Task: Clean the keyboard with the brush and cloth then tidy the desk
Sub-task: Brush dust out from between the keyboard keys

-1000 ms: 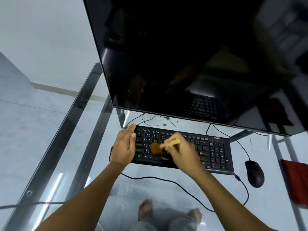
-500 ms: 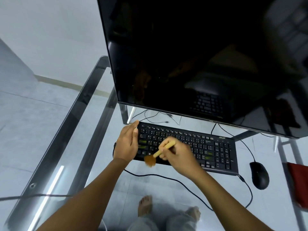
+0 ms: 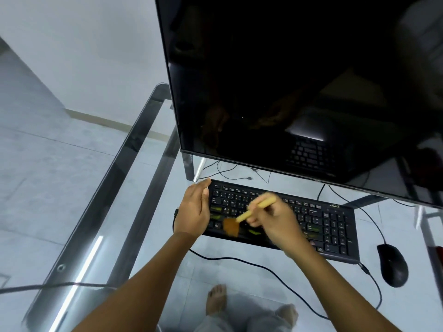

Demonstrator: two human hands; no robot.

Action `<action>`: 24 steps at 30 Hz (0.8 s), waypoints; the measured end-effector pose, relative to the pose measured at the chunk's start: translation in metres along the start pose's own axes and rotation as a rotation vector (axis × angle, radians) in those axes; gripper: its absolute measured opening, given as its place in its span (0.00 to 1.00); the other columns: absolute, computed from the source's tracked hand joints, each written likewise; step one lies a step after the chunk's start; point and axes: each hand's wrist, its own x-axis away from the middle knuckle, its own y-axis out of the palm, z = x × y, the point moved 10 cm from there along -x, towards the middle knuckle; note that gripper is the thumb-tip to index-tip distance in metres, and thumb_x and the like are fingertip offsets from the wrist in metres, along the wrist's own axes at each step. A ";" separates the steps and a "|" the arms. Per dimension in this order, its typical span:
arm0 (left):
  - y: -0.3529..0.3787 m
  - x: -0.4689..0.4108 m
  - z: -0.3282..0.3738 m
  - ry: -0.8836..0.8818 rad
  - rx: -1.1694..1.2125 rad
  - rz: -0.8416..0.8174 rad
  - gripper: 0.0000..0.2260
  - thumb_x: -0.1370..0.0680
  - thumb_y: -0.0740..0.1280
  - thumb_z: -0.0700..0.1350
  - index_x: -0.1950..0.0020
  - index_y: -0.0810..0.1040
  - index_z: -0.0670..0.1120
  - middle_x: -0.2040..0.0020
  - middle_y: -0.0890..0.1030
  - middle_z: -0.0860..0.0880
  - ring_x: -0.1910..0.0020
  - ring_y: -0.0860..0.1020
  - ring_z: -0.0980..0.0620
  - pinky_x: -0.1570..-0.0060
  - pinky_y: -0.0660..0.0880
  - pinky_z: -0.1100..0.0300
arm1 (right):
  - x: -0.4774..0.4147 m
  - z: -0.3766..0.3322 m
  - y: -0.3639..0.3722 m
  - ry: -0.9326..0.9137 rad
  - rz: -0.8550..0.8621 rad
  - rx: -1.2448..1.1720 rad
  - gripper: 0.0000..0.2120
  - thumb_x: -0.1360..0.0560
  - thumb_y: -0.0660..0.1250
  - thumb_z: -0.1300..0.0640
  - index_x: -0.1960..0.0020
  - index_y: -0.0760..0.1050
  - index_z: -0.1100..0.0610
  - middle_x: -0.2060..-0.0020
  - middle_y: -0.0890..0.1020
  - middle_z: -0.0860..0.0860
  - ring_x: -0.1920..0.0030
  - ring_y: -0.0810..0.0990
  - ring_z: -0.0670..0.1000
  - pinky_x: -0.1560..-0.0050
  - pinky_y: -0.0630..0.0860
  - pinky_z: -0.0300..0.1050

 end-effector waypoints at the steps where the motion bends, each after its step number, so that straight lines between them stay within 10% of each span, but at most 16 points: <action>1: 0.001 0.000 -0.001 -0.004 0.003 -0.005 0.21 0.17 0.50 0.53 0.31 0.72 0.48 0.34 0.75 0.51 0.34 0.71 0.56 0.32 0.67 0.58 | -0.003 -0.002 -0.015 -0.036 0.131 0.008 0.04 0.21 0.63 0.65 0.54 0.76 0.61 0.63 0.84 0.55 0.62 0.84 0.52 0.58 0.82 0.44; 3: 0.000 -0.001 0.000 0.002 0.009 -0.007 0.21 0.17 0.50 0.53 0.31 0.73 0.48 0.35 0.75 0.51 0.34 0.71 0.56 0.31 0.67 0.58 | -0.007 -0.009 -0.040 -0.099 0.349 -0.090 0.02 0.21 0.64 0.64 0.52 0.76 0.61 0.61 0.84 0.56 0.61 0.84 0.51 0.55 0.82 0.45; 7: -0.005 0.000 -0.004 0.003 -0.007 0.013 0.20 0.17 0.51 0.52 0.31 0.73 0.48 0.35 0.75 0.50 0.35 0.71 0.56 0.33 0.67 0.60 | -0.016 -0.017 0.013 -0.071 0.039 0.012 0.05 0.21 0.65 0.62 0.54 0.77 0.56 0.61 0.85 0.52 0.58 0.85 0.52 0.54 0.82 0.43; 10: -0.001 -0.002 0.002 0.019 -0.006 0.002 0.19 0.17 0.51 0.51 0.32 0.73 0.47 0.36 0.76 0.50 0.35 0.71 0.55 0.33 0.67 0.60 | -0.017 -0.039 -0.001 -0.230 0.273 0.127 0.06 0.21 0.65 0.61 0.54 0.76 0.52 0.59 0.84 0.50 0.58 0.84 0.49 0.56 0.80 0.40; 14: -0.002 -0.002 0.004 0.050 -0.020 0.016 0.17 0.17 0.51 0.50 0.34 0.74 0.48 0.38 0.77 0.50 0.37 0.72 0.55 0.36 0.68 0.62 | -0.025 -0.046 0.035 -0.233 0.041 0.199 0.04 0.21 0.65 0.62 0.53 0.77 0.56 0.59 0.84 0.50 0.58 0.84 0.44 0.53 0.81 0.37; 17: -0.002 -0.002 0.000 0.024 -0.019 0.011 0.19 0.17 0.51 0.51 0.32 0.73 0.47 0.36 0.76 0.50 0.35 0.71 0.56 0.34 0.65 0.63 | -0.024 -0.058 0.012 -0.313 0.224 0.213 0.07 0.22 0.65 0.63 0.56 0.77 0.53 0.57 0.82 0.50 0.58 0.80 0.40 0.58 0.73 0.28; 21: -0.001 -0.001 0.000 0.018 -0.017 0.013 0.20 0.17 0.50 0.53 0.31 0.73 0.47 0.35 0.76 0.50 0.34 0.71 0.56 0.33 0.66 0.62 | -0.021 -0.038 0.015 -0.219 0.066 0.223 0.07 0.21 0.64 0.62 0.56 0.76 0.53 0.62 0.85 0.48 0.59 0.85 0.51 0.56 0.82 0.41; 24: 0.000 -0.002 -0.001 0.015 -0.015 0.014 0.21 0.17 0.50 0.54 0.31 0.73 0.47 0.36 0.76 0.51 0.34 0.71 0.56 0.32 0.67 0.58 | -0.005 -0.032 -0.015 -0.266 0.267 0.217 0.08 0.21 0.64 0.63 0.55 0.75 0.51 0.61 0.84 0.48 0.59 0.84 0.54 0.57 0.82 0.51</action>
